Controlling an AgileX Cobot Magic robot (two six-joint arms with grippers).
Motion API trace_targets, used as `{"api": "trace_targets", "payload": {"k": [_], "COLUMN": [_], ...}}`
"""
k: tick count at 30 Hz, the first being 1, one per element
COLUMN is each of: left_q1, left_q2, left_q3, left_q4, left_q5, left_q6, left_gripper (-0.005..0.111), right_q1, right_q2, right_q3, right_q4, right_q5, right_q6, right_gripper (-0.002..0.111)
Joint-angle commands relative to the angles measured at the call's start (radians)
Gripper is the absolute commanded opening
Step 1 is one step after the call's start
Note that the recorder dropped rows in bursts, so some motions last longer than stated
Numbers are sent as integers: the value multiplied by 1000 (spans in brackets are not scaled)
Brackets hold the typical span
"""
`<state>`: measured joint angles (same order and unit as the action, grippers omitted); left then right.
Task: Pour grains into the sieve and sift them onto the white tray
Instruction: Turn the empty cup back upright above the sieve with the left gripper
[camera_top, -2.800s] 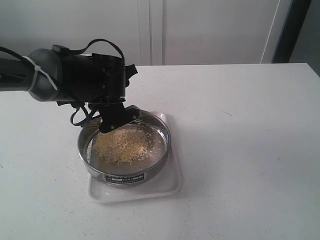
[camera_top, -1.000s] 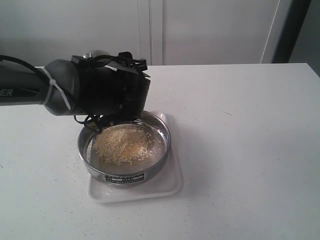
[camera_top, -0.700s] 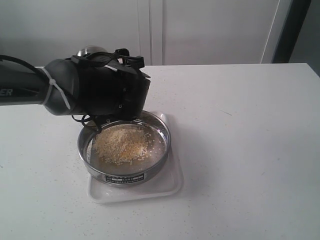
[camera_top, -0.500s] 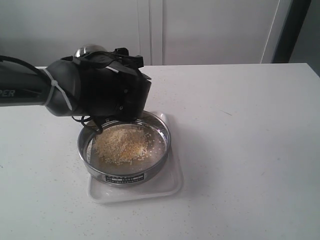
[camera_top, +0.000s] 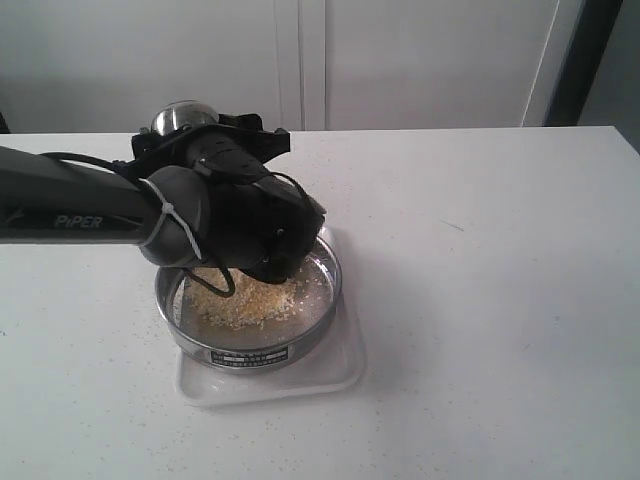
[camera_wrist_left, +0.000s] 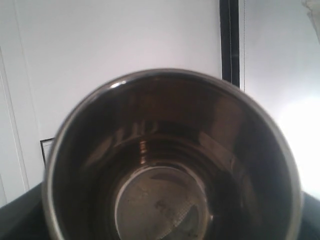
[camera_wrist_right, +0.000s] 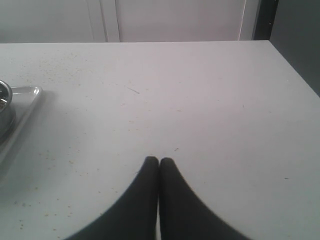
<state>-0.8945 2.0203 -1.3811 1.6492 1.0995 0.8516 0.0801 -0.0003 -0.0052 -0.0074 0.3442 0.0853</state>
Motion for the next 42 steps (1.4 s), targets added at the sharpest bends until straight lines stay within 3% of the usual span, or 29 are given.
{"api": "trace_targets", "payload": {"k": [1,10,21,28,36,42], "left_q1": [-11,-2,-3,0,72,150], "left_q2": [-3,2,2,2,-30,-75], "left_q3": [-5,-5,-5,-5,-5,-5], "left_q4": [15,-169,-217,-137,-129,-122], "left_q5": [-11,-8,45,122,122,122], "left_q6": [-14,-73,-457,-816,-1238,-1409], "left_gripper": [0,0,0,0,0,0], "right_q1": [0,0,0,0,0,0], "right_q2": [0,0,0,0,0,0], "right_q3": [5,5,5,5,5,5], "right_q4": [-4,-4,-4,-4,-4,-4], "right_q5": [-9,-9,-9,-9,-9,-9], "right_q6": [-2,-2,-2,-2,-2,-2], "right_gripper": [0,0,0,0,0,0]}}
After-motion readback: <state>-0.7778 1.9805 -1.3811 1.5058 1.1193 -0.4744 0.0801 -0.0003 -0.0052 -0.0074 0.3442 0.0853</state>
